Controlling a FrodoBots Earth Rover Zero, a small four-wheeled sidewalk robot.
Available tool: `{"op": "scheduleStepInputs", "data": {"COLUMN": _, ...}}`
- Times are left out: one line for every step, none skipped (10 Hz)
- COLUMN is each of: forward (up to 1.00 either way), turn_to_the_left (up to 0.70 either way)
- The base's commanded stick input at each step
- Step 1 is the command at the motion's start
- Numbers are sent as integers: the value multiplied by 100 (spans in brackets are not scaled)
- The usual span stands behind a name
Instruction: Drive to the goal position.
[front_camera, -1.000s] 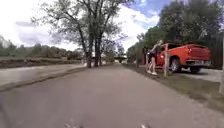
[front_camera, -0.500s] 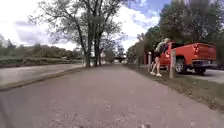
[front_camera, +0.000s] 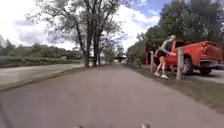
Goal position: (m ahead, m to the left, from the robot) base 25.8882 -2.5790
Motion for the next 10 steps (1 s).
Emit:
{"op": "scheduleStepInputs", "data": {"forward": 100, "turn_to_the_left": 0}}
{"op": "scheduleStepInputs", "data": {"forward": 100, "turn_to_the_left": 0}}
{"op": "scheduleStepInputs", "data": {"forward": 100, "turn_to_the_left": 0}}
{"op": "scheduleStepInputs", "data": {"forward": 100, "turn_to_the_left": 0}}
{"op": "scheduleStepInputs", "data": {"forward": 100, "turn_to_the_left": 0}}
{"op": "scheduleStepInputs", "data": {"forward": 100, "turn_to_the_left": 0}}
{"op": "scheduleStepInputs", "data": {"forward": 100, "turn_to_the_left": 0}}
{"op": "scheduleStepInputs", "data": {"forward": 100, "turn_to_the_left": 0}}
{"op": "scheduleStepInputs", "data": {"forward": 100, "turn_to_the_left": 0}}
{"op": "scheduleStepInputs", "data": {"forward": 100, "turn_to_the_left": 0}}
